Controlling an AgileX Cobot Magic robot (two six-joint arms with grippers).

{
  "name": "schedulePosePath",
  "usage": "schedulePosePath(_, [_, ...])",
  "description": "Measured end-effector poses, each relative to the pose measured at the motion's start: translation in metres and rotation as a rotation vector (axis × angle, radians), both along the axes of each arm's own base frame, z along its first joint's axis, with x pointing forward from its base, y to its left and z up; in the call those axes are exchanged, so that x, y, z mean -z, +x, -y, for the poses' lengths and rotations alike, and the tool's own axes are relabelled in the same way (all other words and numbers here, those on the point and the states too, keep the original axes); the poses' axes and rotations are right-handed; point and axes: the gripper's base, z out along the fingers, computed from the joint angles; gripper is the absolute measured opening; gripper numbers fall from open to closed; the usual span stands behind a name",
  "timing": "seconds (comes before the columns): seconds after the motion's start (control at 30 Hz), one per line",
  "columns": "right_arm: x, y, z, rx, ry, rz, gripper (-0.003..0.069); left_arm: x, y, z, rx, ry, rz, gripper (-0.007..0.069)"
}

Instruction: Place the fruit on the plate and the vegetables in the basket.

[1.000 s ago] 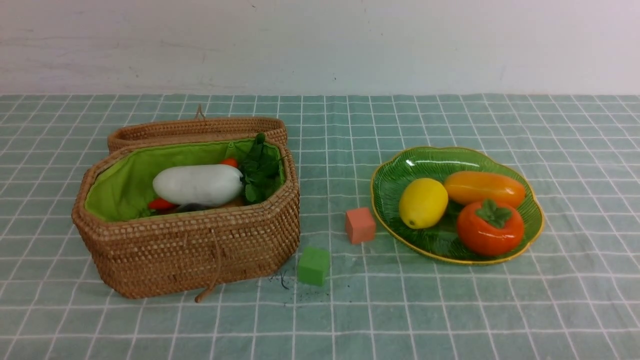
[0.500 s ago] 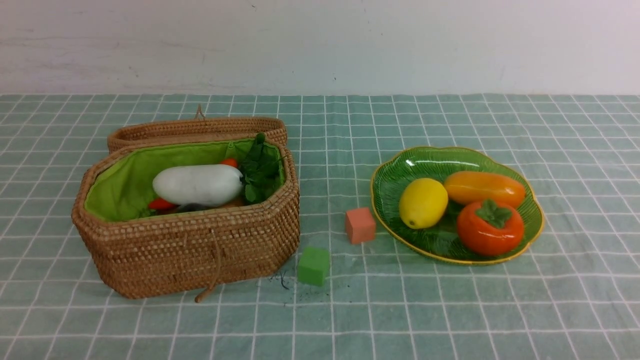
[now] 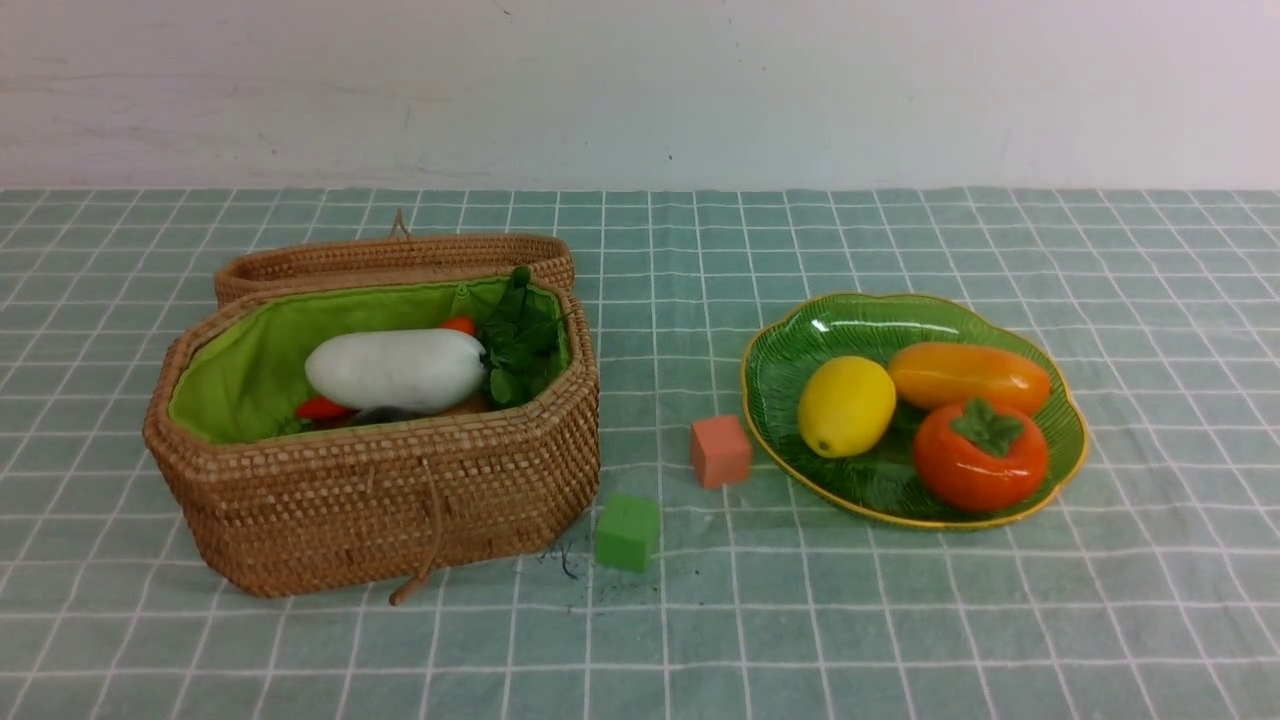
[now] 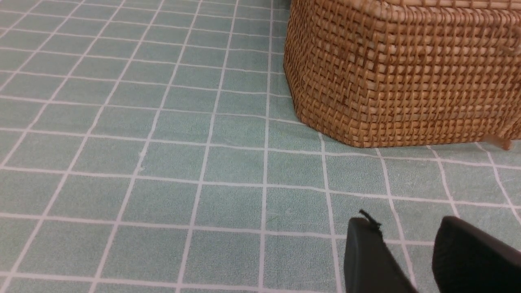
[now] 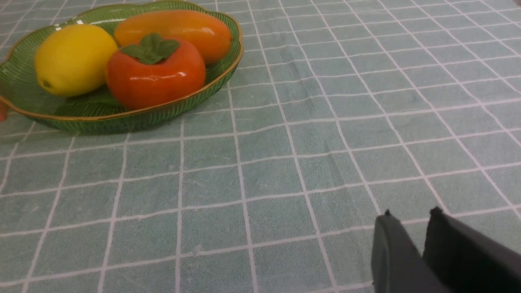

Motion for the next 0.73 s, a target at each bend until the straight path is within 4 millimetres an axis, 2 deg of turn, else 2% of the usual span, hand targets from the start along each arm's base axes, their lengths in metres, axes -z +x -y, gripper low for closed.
schedulePosePath(0.73, [0.0000,0.0000,0.0000,0.000,0.000,0.000,0.0158,0.0000,0.0000,0.0000,0.000,0.001,0.000,0.0239])
